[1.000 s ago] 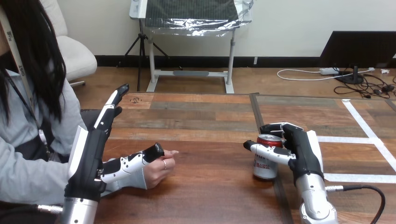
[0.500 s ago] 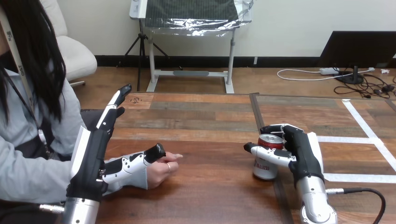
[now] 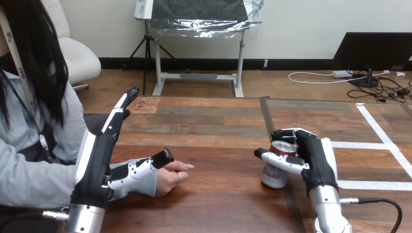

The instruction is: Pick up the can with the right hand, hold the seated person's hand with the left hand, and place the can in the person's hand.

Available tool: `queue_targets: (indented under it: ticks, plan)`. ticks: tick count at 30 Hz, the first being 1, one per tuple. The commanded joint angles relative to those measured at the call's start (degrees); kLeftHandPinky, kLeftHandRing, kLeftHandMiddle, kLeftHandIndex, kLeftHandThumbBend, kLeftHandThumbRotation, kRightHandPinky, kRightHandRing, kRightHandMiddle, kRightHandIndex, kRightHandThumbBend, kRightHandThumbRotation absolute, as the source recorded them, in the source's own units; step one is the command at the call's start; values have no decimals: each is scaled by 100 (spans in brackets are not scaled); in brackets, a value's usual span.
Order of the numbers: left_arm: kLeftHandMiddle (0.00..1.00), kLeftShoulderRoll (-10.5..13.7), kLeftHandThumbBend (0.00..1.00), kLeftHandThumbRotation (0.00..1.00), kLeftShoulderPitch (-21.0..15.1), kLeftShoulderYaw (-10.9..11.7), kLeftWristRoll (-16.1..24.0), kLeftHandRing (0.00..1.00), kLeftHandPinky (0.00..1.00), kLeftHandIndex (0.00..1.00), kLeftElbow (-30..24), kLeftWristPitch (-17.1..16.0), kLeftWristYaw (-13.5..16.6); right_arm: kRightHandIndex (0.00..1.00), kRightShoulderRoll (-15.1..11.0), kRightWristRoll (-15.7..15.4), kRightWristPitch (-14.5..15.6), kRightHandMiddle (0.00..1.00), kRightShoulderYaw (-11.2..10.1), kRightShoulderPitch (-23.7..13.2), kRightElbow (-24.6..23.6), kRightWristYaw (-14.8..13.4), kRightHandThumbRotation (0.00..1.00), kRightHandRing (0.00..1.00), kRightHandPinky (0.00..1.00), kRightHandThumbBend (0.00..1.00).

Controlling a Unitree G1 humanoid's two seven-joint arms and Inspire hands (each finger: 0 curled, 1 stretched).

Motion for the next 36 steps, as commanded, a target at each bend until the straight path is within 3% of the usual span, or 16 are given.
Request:
queue_targets:
  ticks: [1, 19, 36]
  plan:
    - [93, 38, 100, 57, -392, -76, -56, 96, 93, 92, -75, -144, 47, 55, 71, 57, -408, 58, -64, -201, -221, -77, 0, 43, 33, 78]
    - [93, 61, 100, 56, -393, -138, -41, 96, 93, 92, -32, -87, 73, 54, 177, -37, -1117, 57, -19, -88, -172, -226, 0, 52, 46, 75]
    - [94, 136, 100, 56, -382, -123, 25, 97, 95, 92, -65, -48, 92, 54, 261, -364, -1454, 56, 132, 28, -110, -591, 0, 52, 46, 75]
